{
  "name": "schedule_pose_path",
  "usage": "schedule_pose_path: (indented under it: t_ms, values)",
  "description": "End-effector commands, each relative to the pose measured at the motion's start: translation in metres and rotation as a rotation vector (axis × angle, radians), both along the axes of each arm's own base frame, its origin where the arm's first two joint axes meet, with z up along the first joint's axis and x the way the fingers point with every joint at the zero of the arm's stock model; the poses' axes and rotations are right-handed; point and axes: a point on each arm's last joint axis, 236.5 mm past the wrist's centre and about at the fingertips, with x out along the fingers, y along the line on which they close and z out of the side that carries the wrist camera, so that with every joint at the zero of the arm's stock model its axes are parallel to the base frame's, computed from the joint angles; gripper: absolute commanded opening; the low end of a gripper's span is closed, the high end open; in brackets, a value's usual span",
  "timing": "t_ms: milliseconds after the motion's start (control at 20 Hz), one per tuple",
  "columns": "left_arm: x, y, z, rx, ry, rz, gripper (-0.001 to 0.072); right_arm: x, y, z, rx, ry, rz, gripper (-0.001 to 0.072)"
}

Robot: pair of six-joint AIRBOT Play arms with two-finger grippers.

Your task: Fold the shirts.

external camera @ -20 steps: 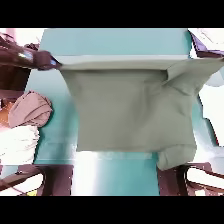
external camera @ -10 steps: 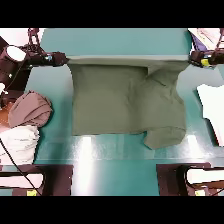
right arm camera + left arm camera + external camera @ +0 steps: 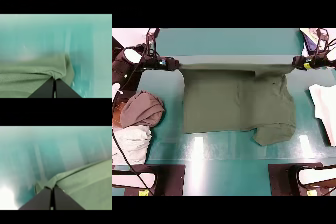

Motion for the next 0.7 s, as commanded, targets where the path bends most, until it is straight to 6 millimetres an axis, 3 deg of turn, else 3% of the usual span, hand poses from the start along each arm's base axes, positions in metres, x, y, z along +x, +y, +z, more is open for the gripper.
schedule_pose_path:
  t_ms: [0, 200, 400, 500, 650]
  values:
    - [-0.037, 0.003, -0.036, 0.079, 0.171, -0.085, 0.0021, -0.043, 0.003, -0.035, -0.020, 0.207, 0.051, 0.0014]
    - [-0.061, 0.003, -0.073, 0.078, 0.267, -0.089, 0.0021, -0.068, 0.009, -0.075, 0.005, 0.304, 0.052, 0.0014]
    - [-0.075, -0.002, -0.083, 0.038, 0.336, -0.079, 0.0047, -0.081, 0.012, -0.090, 0.022, 0.348, 0.051, 0.0027]
    - [-0.085, -0.005, -0.085, 0.020, 0.382, -0.080, 0.0488, -0.085, 0.014, -0.086, 0.027, 0.365, 0.058, 0.0332]
    - [-0.112, 0.004, -0.090, -0.012, 0.521, -0.050, 0.0500, -0.097, 0.011, -0.063, 0.033, 0.383, 0.063, 0.0347]
